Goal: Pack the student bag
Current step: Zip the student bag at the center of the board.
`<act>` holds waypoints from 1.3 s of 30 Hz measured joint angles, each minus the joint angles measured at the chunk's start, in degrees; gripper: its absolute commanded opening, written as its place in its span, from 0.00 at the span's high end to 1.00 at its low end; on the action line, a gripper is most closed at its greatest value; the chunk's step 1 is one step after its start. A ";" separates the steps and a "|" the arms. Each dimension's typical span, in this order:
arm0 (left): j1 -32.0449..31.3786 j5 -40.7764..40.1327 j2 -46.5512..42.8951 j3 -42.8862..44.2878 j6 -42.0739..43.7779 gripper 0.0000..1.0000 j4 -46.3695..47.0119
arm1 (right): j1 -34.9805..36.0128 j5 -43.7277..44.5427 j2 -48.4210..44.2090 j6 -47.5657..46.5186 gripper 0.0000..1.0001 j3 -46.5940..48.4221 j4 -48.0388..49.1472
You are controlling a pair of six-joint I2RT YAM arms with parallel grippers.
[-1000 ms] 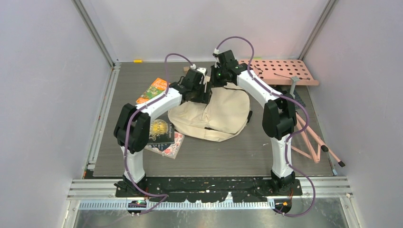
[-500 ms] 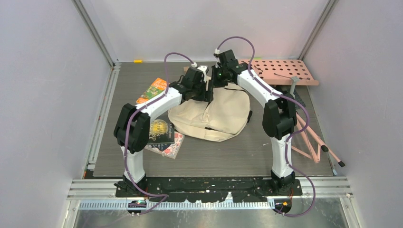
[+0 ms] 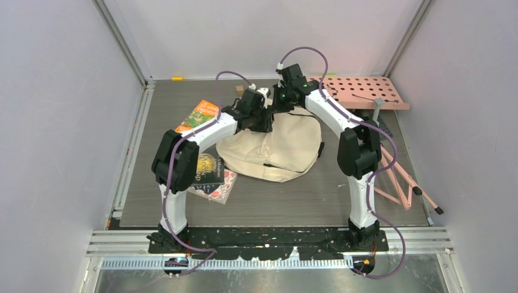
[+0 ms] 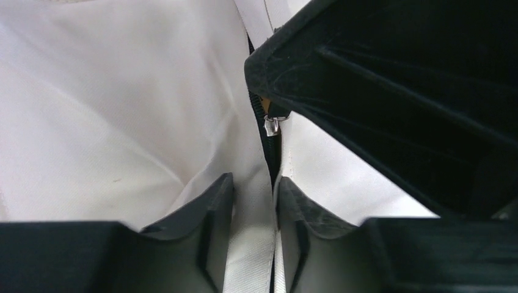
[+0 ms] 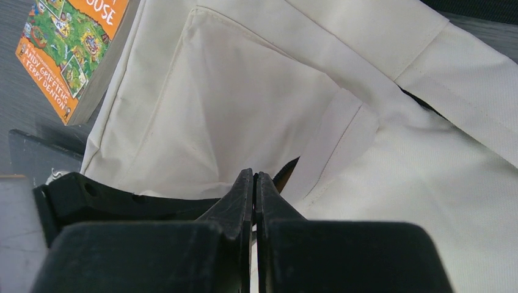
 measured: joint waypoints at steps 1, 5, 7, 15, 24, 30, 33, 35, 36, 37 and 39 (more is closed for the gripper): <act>0.00 0.39 0.44 0.26 0.15 0.83 -0.07 | 0.00 0.42 0.00 -0.02 0.99 0.00 -0.11; -0.11 1.27 1.01 0.57 0.44 1.00 -0.09 | 0.20 2.40 0.00 -0.13 1.00 0.00 -0.46; -0.31 1.38 1.01 0.57 0.81 1.00 -0.09 | 0.28 3.41 0.00 -0.39 1.00 0.00 -0.48; -1.07 2.99 -2.84 -4.09 3.32 1.00 1.84 | -0.28 7.45 0.02 -2.62 1.00 0.61 -3.78; -3.04 5.29 -5.73 -6.54 6.93 1.00 2.80 | -2.36 7.52 1.44 -3.48 0.99 4.24 -7.41; -3.45 5.22 -7.41 -8.31 7.80 1.00 2.34 | -3.08 10.49 3.34 -3.80 1.00 4.85 -7.39; -3.87 5.25 -8.44 -9.62 7.93 1.00 2.32 | -3.65 11.89 3.78 -3.78 1.00 4.85 -7.52; -4.11 5.22 -9.11 -10.47 8.02 1.00 2.73 | -3.93 12.00 3.98 -3.74 1.00 4.83 -8.35; -4.17 5.22 -9.55 -10.95 8.04 1.00 2.99 | -4.00 12.02 4.09 -3.72 1.00 4.81 -8.81; -4.20 5.25 -9.84 -11.23 8.04 1.00 3.08 | -4.00 12.02 4.26 -3.72 1.00 4.81 -9.07; -4.24 5.18 -10.49 -11.93 8.02 1.00 3.21 | -4.00 12.09 4.74 -3.67 1.00 4.79 -9.53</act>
